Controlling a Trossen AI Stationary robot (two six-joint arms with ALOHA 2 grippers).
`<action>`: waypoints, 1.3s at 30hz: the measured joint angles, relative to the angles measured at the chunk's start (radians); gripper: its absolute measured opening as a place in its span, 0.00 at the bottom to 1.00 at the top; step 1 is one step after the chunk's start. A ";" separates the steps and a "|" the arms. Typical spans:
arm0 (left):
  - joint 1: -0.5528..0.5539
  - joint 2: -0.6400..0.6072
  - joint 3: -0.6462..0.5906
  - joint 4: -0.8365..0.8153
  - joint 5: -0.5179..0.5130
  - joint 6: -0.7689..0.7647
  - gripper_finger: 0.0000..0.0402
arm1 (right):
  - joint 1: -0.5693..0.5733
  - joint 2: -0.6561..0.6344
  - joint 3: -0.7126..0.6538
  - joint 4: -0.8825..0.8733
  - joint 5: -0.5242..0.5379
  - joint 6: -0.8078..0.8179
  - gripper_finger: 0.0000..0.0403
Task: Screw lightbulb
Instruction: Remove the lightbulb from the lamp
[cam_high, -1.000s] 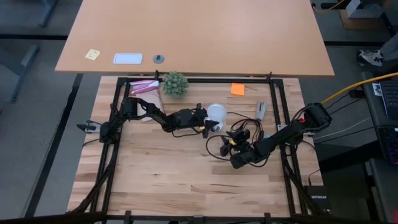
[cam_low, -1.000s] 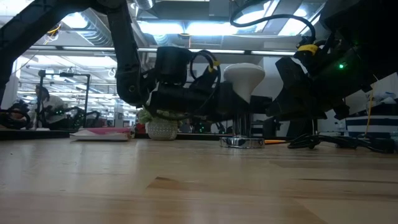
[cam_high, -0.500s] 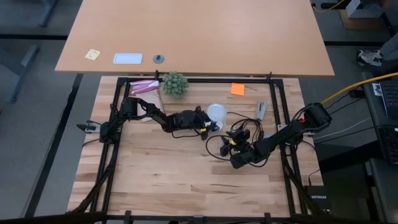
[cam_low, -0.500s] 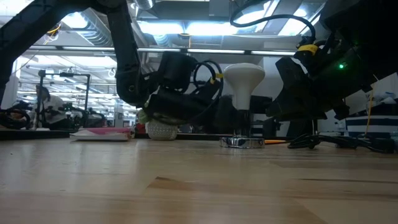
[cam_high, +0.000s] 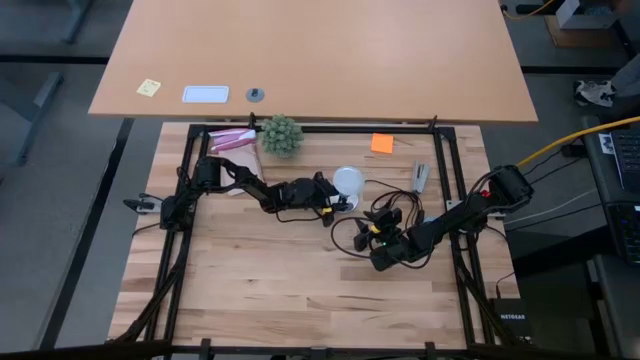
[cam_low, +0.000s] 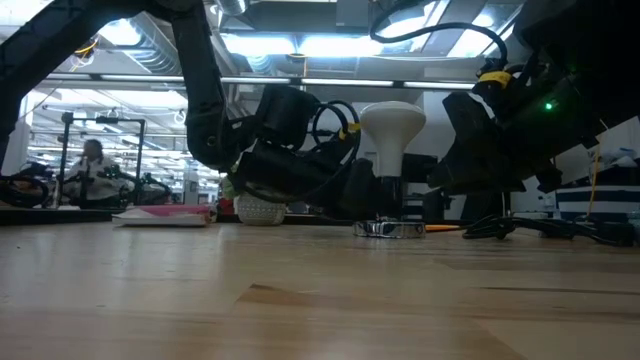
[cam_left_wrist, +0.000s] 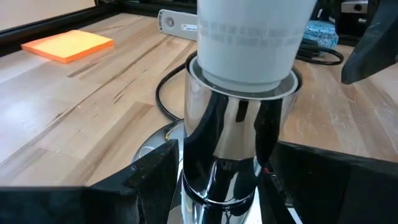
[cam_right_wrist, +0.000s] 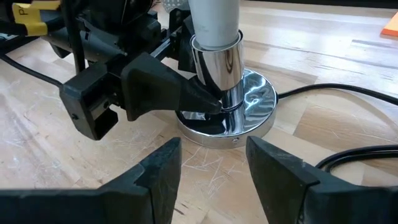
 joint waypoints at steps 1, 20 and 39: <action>-0.001 0.000 0.000 0.000 0.000 -0.003 0.60 | 0.000 0.000 0.000 0.001 0.000 0.000 0.47; -0.026 -0.033 -0.001 -0.011 0.004 -0.008 0.60 | 0.000 -0.222 0.000 -0.011 0.000 -0.312 0.47; -0.060 -0.067 0.000 -0.081 0.004 0.051 0.60 | 0.000 -0.361 0.000 -0.012 0.045 -0.504 0.47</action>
